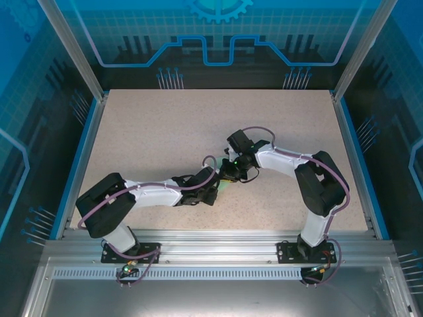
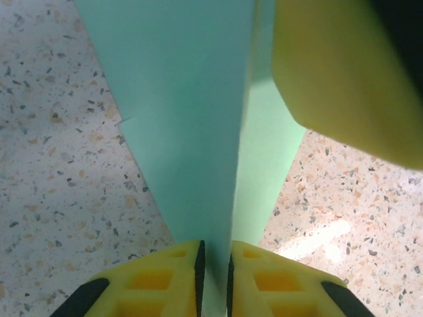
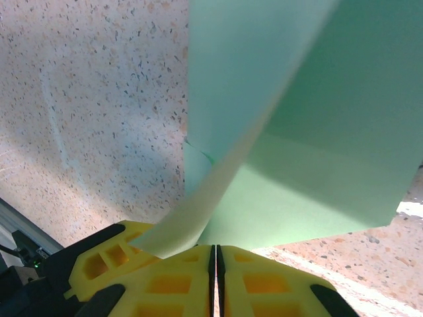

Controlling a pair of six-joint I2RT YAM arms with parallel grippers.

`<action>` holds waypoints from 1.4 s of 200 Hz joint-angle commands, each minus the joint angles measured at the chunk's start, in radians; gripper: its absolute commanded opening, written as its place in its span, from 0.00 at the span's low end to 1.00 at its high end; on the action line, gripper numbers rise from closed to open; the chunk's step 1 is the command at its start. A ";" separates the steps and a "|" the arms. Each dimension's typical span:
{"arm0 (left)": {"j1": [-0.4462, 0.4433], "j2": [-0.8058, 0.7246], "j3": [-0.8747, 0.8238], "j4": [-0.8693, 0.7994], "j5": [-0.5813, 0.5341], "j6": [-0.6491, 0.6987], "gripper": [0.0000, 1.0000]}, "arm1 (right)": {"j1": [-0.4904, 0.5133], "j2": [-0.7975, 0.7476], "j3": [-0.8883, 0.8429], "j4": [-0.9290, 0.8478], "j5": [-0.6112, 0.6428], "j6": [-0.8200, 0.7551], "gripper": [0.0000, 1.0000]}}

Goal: Fold a paper plane with a square sheet of paper (pick it up from the middle)
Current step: Fourth fold the wing at the center of the table.

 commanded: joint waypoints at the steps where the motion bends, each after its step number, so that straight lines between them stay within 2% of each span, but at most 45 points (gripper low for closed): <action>1: -0.008 0.006 0.015 -0.006 0.017 -0.008 0.14 | -0.002 0.007 0.026 -0.017 -0.022 -0.007 0.12; 30: -0.007 0.005 -0.003 0.015 0.027 -0.022 0.08 | -0.004 -0.008 0.018 -0.013 -0.014 -0.010 0.18; 53: -0.003 0.001 -0.027 0.057 0.064 -0.041 0.05 | -0.019 -0.058 0.006 -0.013 -0.012 -0.018 0.26; 95: 0.017 0.004 -0.064 0.155 0.169 -0.073 0.05 | -0.097 -0.209 -0.089 0.008 -0.032 -0.041 0.39; 111: 0.030 0.015 -0.073 0.189 0.207 -0.084 0.05 | -0.118 -0.257 -0.130 0.024 -0.049 -0.055 0.40; 150: 0.057 0.023 -0.102 0.250 0.266 -0.107 0.06 | -0.113 -0.238 -0.185 0.144 -0.172 -0.068 0.21; 177: 0.068 0.014 -0.134 0.276 0.283 -0.126 0.06 | -0.095 -0.170 -0.169 0.197 -0.228 -0.066 0.12; 280: 0.088 0.021 -0.183 0.315 0.315 -0.156 0.08 | -0.070 0.048 -0.074 0.276 -0.312 -0.066 0.12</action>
